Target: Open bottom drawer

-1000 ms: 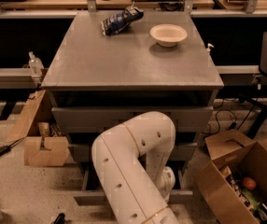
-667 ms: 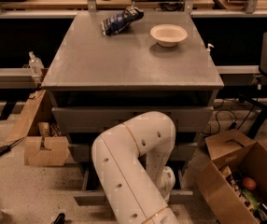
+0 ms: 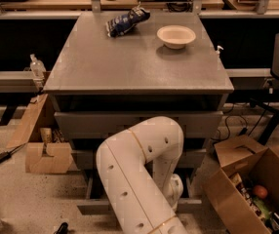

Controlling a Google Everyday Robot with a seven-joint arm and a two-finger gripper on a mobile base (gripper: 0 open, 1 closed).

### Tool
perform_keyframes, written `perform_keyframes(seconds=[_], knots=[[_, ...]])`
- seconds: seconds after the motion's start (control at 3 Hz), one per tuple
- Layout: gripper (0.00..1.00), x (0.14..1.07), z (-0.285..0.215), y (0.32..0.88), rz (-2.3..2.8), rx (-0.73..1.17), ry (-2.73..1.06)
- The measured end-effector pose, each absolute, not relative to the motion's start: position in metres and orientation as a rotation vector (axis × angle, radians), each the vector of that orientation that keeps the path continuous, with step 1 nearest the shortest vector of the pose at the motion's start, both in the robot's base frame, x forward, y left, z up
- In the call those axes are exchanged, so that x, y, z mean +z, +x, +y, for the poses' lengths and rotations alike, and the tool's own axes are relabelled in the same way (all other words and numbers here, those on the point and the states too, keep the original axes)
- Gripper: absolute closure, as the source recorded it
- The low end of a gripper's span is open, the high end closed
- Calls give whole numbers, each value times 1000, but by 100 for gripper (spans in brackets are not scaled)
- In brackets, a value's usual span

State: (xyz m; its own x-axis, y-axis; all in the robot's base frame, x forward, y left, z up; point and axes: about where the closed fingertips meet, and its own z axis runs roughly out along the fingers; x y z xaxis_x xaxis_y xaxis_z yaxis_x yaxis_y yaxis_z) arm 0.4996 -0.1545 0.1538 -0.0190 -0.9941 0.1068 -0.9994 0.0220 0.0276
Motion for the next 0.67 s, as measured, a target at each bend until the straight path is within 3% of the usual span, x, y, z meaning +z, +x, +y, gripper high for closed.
perform_keyframes(seconds=[0.33,0.67], knots=[[100,154,-154,500,-2175,84,2131],[81,154,-154,500,-2175,84,2131]])
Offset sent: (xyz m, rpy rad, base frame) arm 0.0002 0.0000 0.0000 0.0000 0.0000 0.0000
